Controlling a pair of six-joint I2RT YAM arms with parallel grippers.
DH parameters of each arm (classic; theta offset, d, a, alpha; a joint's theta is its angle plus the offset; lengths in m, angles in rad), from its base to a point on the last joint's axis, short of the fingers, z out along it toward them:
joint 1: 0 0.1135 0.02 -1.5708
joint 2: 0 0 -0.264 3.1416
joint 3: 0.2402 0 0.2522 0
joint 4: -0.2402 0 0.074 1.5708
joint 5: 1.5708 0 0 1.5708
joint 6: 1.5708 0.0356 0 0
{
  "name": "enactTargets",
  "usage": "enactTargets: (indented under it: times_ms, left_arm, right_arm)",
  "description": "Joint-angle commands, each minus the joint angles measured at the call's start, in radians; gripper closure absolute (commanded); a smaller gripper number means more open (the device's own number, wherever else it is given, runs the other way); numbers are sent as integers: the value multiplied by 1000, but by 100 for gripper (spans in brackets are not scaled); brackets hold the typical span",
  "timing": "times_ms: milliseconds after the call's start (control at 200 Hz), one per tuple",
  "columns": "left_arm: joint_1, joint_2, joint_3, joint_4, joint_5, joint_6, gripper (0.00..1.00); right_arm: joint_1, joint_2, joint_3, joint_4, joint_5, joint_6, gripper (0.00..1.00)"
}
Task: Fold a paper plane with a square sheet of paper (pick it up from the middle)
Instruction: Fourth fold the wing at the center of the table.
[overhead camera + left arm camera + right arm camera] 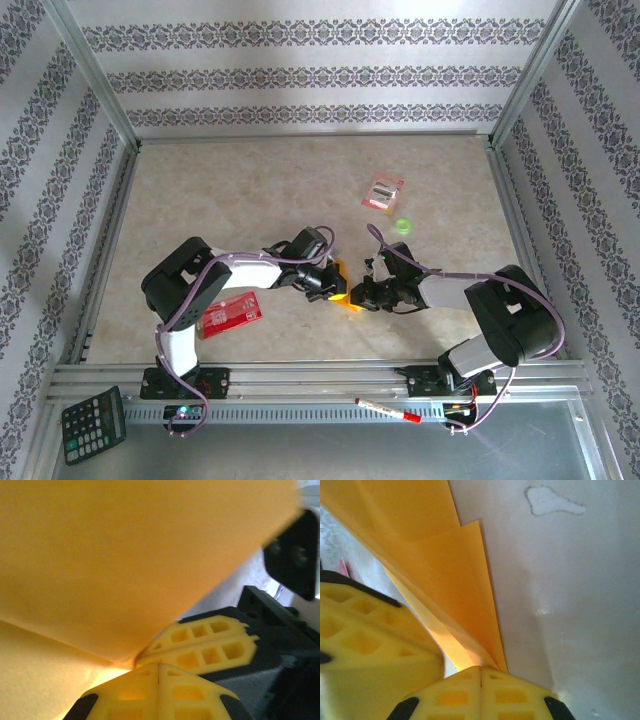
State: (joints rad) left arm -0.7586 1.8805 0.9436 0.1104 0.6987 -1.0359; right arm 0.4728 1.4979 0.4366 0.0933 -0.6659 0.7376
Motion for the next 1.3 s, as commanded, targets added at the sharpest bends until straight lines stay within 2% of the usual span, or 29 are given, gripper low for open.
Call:
enactTargets:
  times_ms: [0,280,635,1294]
  left_arm:
    - [-7,28,-3,26,-20,-29,100]
    - [-10,53,9,55,-21,-46,100]
    - [-5,74,24,-42,-87,-10,100]
    - [79,87,107,-152,-87,96,100]
  right_arm:
    - [0,67,-38,-135,145,-7,100]
    - [0,71,-35,-136,142,-11,100]
    - [0,69,-39,-162,156,0,100]
    - [0,73,-32,-193,170,-3,100]
